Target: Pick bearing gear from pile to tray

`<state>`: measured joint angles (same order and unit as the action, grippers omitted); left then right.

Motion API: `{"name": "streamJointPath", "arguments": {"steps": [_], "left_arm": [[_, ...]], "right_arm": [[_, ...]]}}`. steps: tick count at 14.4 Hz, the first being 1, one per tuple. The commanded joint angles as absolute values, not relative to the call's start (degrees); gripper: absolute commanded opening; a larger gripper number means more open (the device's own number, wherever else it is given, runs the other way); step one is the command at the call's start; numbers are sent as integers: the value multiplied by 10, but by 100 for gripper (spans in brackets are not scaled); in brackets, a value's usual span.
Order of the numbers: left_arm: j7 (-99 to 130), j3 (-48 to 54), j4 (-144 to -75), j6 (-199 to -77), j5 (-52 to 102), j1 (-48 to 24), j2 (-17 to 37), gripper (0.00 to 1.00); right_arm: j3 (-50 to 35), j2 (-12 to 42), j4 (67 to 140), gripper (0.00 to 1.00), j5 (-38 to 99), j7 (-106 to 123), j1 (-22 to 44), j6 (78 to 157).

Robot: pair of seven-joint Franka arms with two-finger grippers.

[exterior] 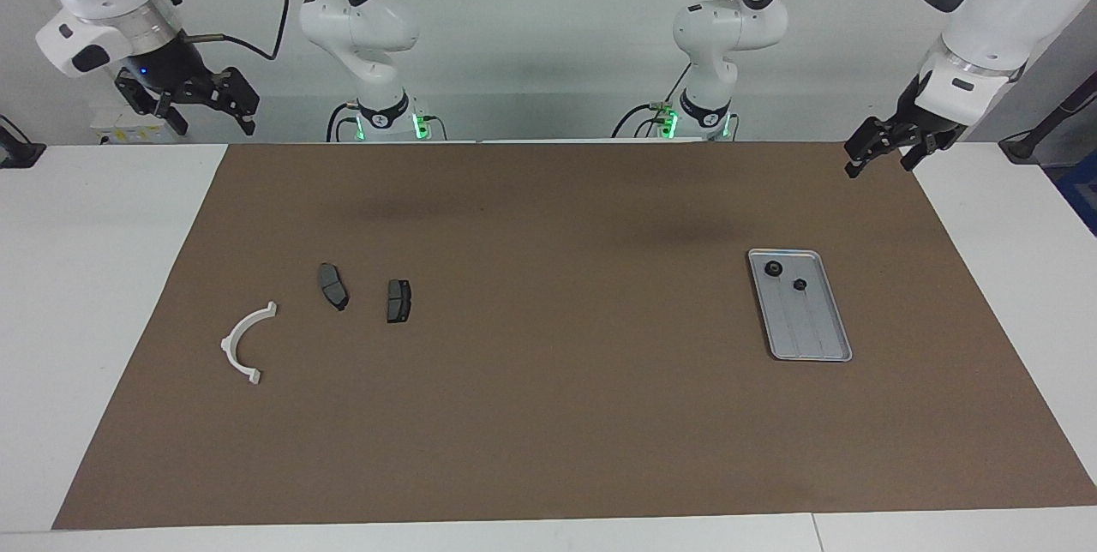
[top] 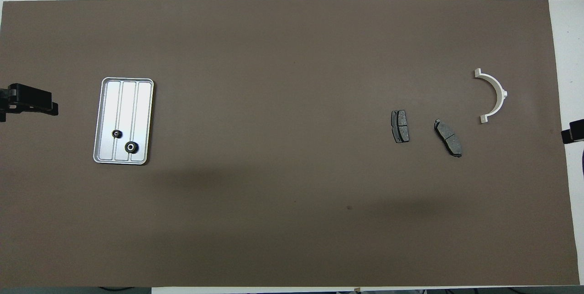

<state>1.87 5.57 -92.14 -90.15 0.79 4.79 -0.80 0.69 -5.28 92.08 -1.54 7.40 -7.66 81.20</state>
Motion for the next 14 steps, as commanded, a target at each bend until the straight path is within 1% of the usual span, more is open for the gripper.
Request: {"name": "streamJointPath", "arguments": {"steps": [1,4,8,14], "left_arm": [[18,80,-883,-878,1,63,15,100],[18,65,-882,-910,11,63,17,100],[18,64,-878,-895,14,63,17,100],[18,64,-881,-904,1,63,17,100]], "right_arm": [[6,-47,913,100,-15,74,-79,808],[6,-47,913,100,-15,74,-80,809],[6,-47,913,100,-15,74,-80,808],[6,-47,913,100,-16,74,-80,809]]}}
